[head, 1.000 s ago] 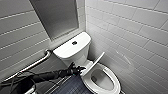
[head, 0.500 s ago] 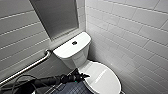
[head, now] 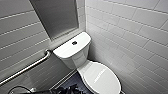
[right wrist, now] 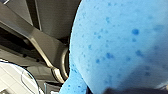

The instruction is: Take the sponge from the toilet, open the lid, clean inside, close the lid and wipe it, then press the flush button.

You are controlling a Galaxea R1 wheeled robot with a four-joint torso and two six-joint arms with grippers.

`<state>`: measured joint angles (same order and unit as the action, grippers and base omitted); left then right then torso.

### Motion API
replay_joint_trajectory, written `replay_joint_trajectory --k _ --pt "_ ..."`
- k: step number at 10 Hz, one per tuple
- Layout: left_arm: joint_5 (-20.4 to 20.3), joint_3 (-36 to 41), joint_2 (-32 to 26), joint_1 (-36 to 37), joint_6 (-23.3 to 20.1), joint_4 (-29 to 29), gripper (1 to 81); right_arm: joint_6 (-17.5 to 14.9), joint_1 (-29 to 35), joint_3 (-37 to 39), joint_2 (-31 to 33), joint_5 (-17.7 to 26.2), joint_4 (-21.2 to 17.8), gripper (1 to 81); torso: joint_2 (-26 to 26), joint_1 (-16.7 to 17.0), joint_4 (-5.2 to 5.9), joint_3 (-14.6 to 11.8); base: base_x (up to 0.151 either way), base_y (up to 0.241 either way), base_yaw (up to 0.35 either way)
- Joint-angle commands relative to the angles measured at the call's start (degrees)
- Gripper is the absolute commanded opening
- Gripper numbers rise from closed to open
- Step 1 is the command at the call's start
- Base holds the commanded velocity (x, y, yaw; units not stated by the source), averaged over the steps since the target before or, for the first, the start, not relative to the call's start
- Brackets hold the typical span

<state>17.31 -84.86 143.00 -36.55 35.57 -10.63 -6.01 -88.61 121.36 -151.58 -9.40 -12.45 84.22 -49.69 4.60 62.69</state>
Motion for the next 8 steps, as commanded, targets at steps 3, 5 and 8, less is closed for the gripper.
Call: replay_joint_trajectory --k 3,5,8 --pt "3.3 8.1 -13.2 -15.6 -0.9 -17.3 81.1 -0.9 4.0 -26.6 15.5 3.8 -0.8 1.0 0.0 0.0 0.0 0.0 0.0 0.0 0.0" --pt "3.2 3.4 -12.6 -22.4 -0.9 -20.7 81.1 -0.9 5.3 -31.9 18.7 3.8 -0.7 1.0 0.0 0.0 0.0 0.0 0.0 0.0 0.0" --pt "3.2 -4.5 -9.0 -28.1 -0.1 -20.5 81.1 -0.8 7.0 -37.3 22.5 3.7 -0.7 1.0 0.0 0.0 0.0 0.0 0.0 0.0 0.0"
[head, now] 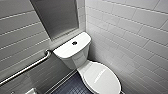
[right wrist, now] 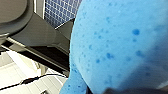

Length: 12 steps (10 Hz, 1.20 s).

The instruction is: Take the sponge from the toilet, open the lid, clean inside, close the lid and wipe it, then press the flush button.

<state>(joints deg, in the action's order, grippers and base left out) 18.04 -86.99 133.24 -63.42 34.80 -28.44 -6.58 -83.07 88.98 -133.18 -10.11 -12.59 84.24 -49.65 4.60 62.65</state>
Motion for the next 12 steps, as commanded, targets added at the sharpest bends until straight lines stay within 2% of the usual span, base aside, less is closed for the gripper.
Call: replay_joint_trajectory --k 1,3,4,5,6,8,9,10,12 --pt "2.6 -3.7 2.2 -3.4 0.7 -2.2 81.1 -0.2 2.1 -5.7 4.8 4.3 -0.6 1.0 0.0 0.0 0.0 0.0 0.0 0.0 0.0" --pt "3.0 -9.1 4.9 -6.4 -0.3 -3.2 81.1 0.2 4.0 -8.9 7.5 4.3 -0.7 1.0 0.0 0.0 0.0 0.0 0.0 0.0 0.0" --pt "3.1 -11.1 6.2 -7.0 -2.5 -4.0 81.1 0.3 5.2 -10.2 8.5 4.3 -1.0 1.0 0.0 0.0 0.0 0.0 0.0 0.0 0.0" --pt "3.1 -13.1 7.7 -8.5 -9.4 -2.8 81.1 0.2 7.0 -12.2 10.1 4.3 -1.1 1.0 0.0 0.0 0.0 0.0 0.0 0.0 0.0" --pt "2.3 -15.1 9.0 -9.2 -16.5 1.3 81.1 0.3 8.9 -14.7 12.1 4.4 -1.4 1.0 0.0 0.0 0.0 0.0 0.0 0.0 0.0" --pt "0.0 -18.7 10.6 -10.5 -30.6 11.8 81.1 0.3 14.8 -18.6 15.4 4.7 -3.5 1.0 0.0 0.0 0.0 0.0 0.0 0.0 0.0" --pt "-2.6 -20.4 11.4 -11.5 -40.0 20.3 81.1 0.3 17.8 -20.2 17.3 4.8 -4.2 1.0 0.0 0.0 0.0 0.0 0.0 0.0 0.0" --pt "-5.6 -20.6 11.2 -12.6 -44.1 25.0 81.1 0.4 21.7 -21.5 18.4 4.9 -4.8 1.0 0.0 0.0 0.0 0.0 0.0 0.0 0.0" --pt "-6.4 -21.9 12.3 -13.6 -44.3 26.6 81.1 0.6 30.3 -21.8 19.4 6.2 -8.1 1.0 0.0 0.0 0.0 0.0 0.0 0.0 0.0"
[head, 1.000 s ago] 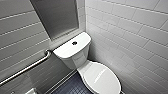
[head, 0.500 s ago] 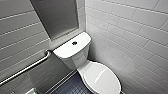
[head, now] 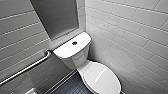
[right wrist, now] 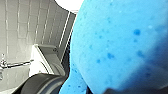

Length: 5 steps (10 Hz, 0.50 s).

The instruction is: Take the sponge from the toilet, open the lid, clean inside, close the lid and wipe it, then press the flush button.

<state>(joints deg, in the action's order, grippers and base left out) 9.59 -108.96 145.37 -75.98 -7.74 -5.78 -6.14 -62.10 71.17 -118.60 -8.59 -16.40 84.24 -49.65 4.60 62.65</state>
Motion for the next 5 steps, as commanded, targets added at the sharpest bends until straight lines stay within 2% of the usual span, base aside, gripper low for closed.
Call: replay_joint_trajectory --k 1,3,5 --pt "2.3 -1.5 1.5 -1.8 -1.8 4.0 81.1 0.3 12.8 -3.8 4.7 6.6 -5.3 1.0 0.0 0.0 0.0 0.0 0.0 0.0 0.0" --pt "2.5 -5.7 4.7 -2.7 -1.8 3.8 81.1 0.3 19.8 -2.0 2.7 8.4 -8.6 1.0 0.0 0.0 0.0 0.0 0.0 0.0 0.0" --pt "2.1 -6.4 6.2 -4.4 -2.0 3.8 81.1 0.3 27.1 1.8 -0.9 13.7 -11.1 1.0 0.0 0.0 0.0 0.0 0.0 0.0 0.0"
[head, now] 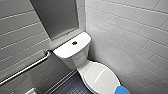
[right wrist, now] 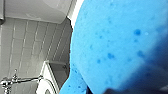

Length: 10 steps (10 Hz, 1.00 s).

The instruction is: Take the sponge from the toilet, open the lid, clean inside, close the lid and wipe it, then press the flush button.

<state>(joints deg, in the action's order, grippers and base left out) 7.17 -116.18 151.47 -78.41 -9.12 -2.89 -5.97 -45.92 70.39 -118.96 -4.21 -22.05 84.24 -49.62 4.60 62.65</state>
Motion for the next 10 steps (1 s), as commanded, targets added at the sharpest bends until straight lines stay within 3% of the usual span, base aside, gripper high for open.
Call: replay_joint_trajectory --k 1,2,3,5,6,7,10 --pt "4.3 0.9 0.2 -2.5 -0.7 0.9 81.1 0.2 14.0 4.3 -2.5 11.1 -5.7 1.0 0.0 0.0 0.0 0.0 0.0 0.0 0.0" --pt "4.3 0.8 0.3 -2.8 -0.7 1.0 81.1 1.1 17.1 6.8 -4.7 14.0 -6.2 1.0 0.0 0.0 0.0 1.8 0.0 0.0 0.0" --pt "4.3 0.8 0.3 -3.0 -0.7 1.0 81.1 1.6 19.7 9.4 -6.9 16.2 -6.4 1.0 0.0 0.0 0.0 0.3 0.0 0.0 0.0" --pt "4.3 -0.3 1.0 -3.1 -0.7 1.0 81.1 3.9 24.4 16.2 -12.2 20.2 -6.5 1.0 0.0 0.0 0.0 1.3 0.0 0.0 0.0" --pt "4.2 -0.9 1.4 -3.5 -0.7 0.6 81.1 4.6 26.9 19.7 -14.6 22.0 -6.5 1.0 5.7 -3.7 0.0 1.4 0.0 0.0 0.0" --pt "4.2 -1.5 2.0 -3.5 -0.8 0.3 81.1 5.4 29.1 23.3 -17.3 24.4 -6.5 1.0 6.1 -3.9 0.0 1.4 0.0 0.0 0.0" --pt "4.2 -4.5 3.4 -3.7 -0.8 0.8 81.1 6.6 31.8 32.4 -23.9 25.2 -7.7 1.0 11.1 -6.9 0.0 1.4 0.0 0.0 0.0"
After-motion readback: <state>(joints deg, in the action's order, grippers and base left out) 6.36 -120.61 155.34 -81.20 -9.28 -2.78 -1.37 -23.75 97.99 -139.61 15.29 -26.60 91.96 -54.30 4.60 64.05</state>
